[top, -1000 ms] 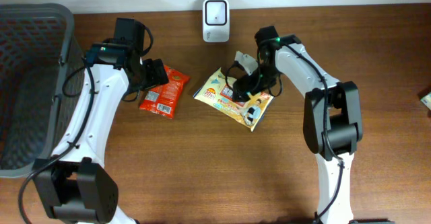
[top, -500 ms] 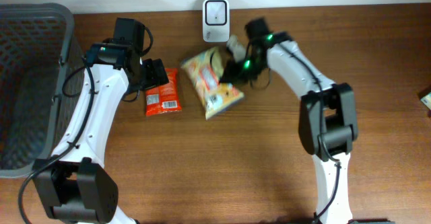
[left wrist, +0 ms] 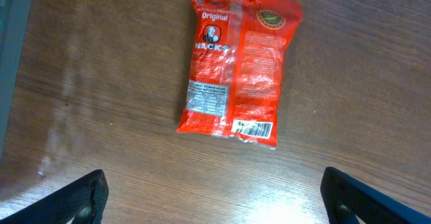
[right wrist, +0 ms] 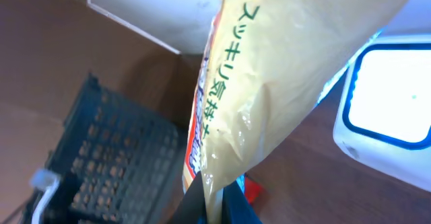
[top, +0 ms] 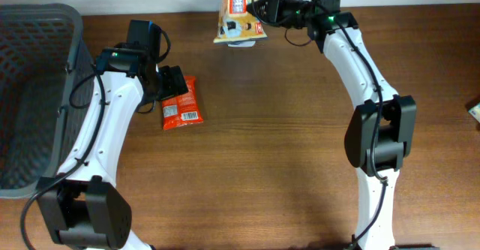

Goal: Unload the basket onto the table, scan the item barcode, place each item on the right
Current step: 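Raise the printed snack bag past the white scanner with the right gripper, then carry the printed bag right and drop it at the table's right edge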

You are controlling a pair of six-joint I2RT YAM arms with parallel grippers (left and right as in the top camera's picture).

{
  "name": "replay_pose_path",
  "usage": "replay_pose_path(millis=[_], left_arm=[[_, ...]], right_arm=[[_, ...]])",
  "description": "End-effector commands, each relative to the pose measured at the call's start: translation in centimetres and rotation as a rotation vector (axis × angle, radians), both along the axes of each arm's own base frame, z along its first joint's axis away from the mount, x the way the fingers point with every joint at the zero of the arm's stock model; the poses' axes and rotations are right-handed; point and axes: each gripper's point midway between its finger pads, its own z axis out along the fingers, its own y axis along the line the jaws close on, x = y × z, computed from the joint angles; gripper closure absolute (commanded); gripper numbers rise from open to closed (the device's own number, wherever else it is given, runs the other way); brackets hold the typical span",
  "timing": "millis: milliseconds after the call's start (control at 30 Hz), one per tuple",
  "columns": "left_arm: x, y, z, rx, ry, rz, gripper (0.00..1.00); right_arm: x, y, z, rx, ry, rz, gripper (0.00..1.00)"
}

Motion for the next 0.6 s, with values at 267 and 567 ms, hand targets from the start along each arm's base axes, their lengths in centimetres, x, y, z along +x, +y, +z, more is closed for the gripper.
replay_pose_path(millis=[267,567], left_arm=[[0.0,0.5,-0.2,0.016,0.007,0.008,0.01],[0.0,0.5,-0.2,0.016,0.007,0.008,0.01]], right_arm=[[1.6,-5.5,1.7,-0.038,0.027,-0.161,0.96],[-2.3,-32.9,0.7,-0.086,0.288,-0.603,0.96]])
